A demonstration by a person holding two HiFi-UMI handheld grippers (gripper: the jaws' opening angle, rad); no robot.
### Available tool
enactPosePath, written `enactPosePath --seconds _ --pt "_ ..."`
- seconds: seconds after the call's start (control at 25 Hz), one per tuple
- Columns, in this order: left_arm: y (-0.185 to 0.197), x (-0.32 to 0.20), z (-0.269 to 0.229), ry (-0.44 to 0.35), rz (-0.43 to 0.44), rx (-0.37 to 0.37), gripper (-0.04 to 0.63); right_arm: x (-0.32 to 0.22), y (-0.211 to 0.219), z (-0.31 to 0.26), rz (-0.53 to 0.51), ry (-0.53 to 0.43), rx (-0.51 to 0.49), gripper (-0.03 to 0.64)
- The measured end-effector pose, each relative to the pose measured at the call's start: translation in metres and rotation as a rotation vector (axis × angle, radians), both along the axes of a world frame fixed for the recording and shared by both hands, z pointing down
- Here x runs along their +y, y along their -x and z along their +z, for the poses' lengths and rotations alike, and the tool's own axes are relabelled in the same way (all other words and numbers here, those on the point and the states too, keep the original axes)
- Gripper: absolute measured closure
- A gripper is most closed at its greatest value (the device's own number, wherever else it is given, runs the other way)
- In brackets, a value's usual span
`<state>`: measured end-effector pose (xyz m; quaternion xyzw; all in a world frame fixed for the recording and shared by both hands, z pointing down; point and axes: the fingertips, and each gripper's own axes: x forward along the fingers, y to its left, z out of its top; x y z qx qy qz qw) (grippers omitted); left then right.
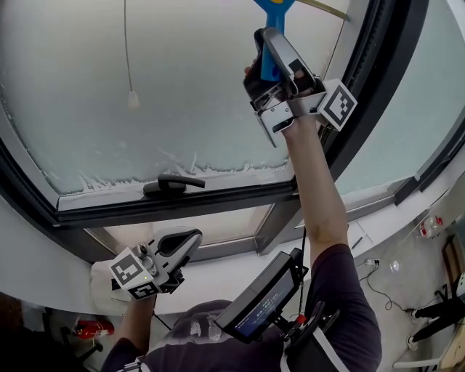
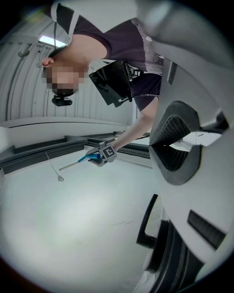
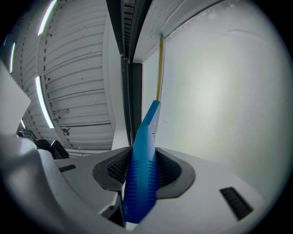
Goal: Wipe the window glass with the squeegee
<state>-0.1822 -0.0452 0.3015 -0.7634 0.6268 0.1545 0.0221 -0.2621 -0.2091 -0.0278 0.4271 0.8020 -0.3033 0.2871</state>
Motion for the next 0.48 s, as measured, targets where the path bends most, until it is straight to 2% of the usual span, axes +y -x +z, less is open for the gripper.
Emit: enactPosePath --seconds 0.48 --pt "0.0076 -0.0005 0.0007 0.005 -0.024 0.037 0.589 -0.0081 0.0026 0.0074 0.016 0.029 0.052 0.475"
